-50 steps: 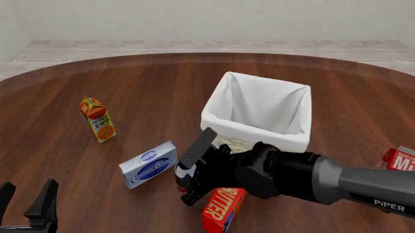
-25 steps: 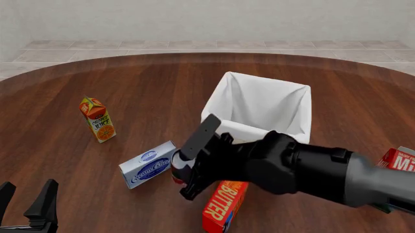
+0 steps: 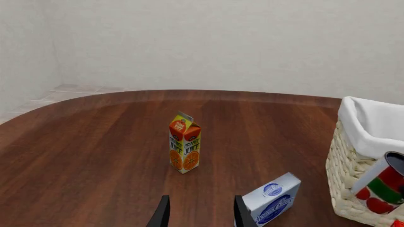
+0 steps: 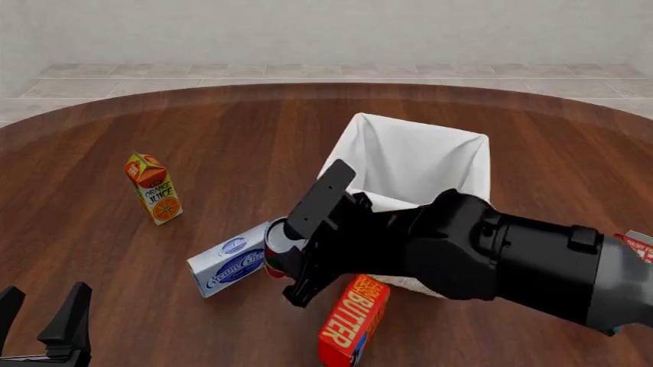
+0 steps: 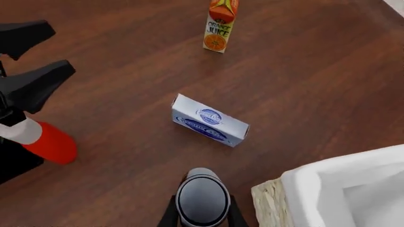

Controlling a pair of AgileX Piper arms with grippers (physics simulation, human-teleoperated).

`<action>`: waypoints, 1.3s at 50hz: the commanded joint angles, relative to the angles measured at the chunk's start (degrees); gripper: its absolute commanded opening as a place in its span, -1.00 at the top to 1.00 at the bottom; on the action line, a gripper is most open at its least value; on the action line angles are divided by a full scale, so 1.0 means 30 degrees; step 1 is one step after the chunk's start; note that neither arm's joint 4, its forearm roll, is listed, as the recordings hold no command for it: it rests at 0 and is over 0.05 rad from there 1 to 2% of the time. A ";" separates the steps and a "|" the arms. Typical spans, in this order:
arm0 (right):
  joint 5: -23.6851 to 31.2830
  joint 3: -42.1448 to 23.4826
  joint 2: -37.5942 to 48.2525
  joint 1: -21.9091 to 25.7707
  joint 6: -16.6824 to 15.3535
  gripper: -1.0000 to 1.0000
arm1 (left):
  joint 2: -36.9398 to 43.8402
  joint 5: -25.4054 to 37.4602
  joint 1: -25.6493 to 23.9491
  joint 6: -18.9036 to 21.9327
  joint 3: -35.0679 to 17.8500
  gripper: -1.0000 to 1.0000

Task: Pick up the alphabet soup and the tomato sauce, and put them in the basket.

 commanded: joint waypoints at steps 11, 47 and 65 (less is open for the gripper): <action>0.1209 -0.1356 -0.1212 0.0071 0.0143 1.00 | 0.0000 0.0000 0.0000 0.0000 0.0000 -1.00; 0.2495 -0.4500 -0.1407 -0.0620 -0.0382 1.00 | 0.0000 0.0000 0.0000 0.0000 0.0000 -1.00; 0.2588 -0.5119 -0.1340 -0.1547 -0.0603 1.00 | 0.0000 0.0000 0.0000 0.0000 0.0000 -1.00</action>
